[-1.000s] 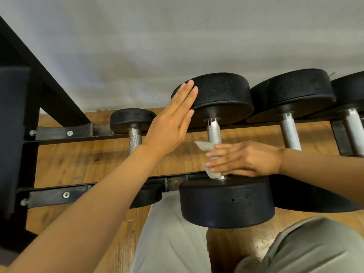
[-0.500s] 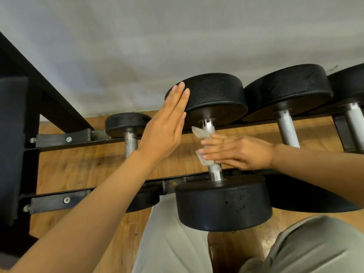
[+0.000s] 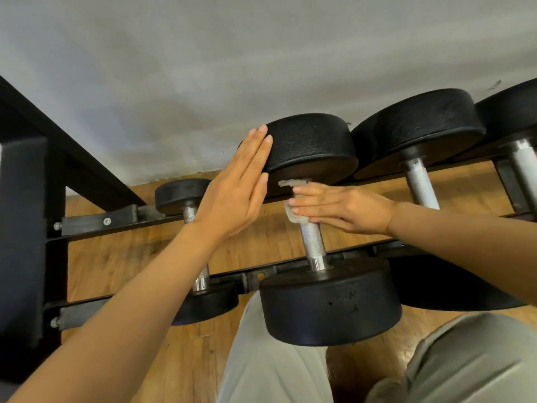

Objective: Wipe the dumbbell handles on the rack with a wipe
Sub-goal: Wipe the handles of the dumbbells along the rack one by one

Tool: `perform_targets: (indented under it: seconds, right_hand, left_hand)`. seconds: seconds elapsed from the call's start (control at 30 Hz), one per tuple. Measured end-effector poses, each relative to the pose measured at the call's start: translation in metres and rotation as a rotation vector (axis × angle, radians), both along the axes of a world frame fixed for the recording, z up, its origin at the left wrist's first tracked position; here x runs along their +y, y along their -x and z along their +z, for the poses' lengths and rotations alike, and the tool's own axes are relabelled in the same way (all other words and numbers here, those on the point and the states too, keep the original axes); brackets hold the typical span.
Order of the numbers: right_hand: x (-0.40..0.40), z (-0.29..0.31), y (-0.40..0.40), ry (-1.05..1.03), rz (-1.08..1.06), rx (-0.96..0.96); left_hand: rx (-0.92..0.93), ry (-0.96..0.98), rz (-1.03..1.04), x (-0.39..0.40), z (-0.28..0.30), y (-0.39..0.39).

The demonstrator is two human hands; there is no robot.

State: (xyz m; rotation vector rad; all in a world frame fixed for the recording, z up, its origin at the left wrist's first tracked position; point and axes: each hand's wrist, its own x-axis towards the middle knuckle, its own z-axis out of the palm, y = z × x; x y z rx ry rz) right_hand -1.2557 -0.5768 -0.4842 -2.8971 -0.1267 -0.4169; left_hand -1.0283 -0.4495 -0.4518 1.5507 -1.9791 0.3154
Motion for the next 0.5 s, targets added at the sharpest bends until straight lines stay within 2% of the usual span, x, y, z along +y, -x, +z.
perform_targets:
  seconds: [0.2, 0.3, 0.4, 0.5]
  right_hand:
    - [0.013, -0.008, 0.009, -0.052, 0.283, 0.155]
    - [0.015, -0.006, 0.006, -0.034, 0.343, 0.213]
    - [0.016, 0.000, 0.004, -0.015, 0.260, 0.195]
    - [0.029, -0.002, 0.007, -0.074, 0.073, 0.129]
  left_hand:
    - [-0.080, -0.070, -0.032, -0.006, 0.015, 0.002]
    - [-0.112, -0.112, -0.048, -0.008, 0.022, -0.002]
    - [-0.192, -0.122, -0.094, -0.010, 0.029, -0.001]
    - [-0.296, -0.154, -0.151, -0.018, 0.038, 0.006]
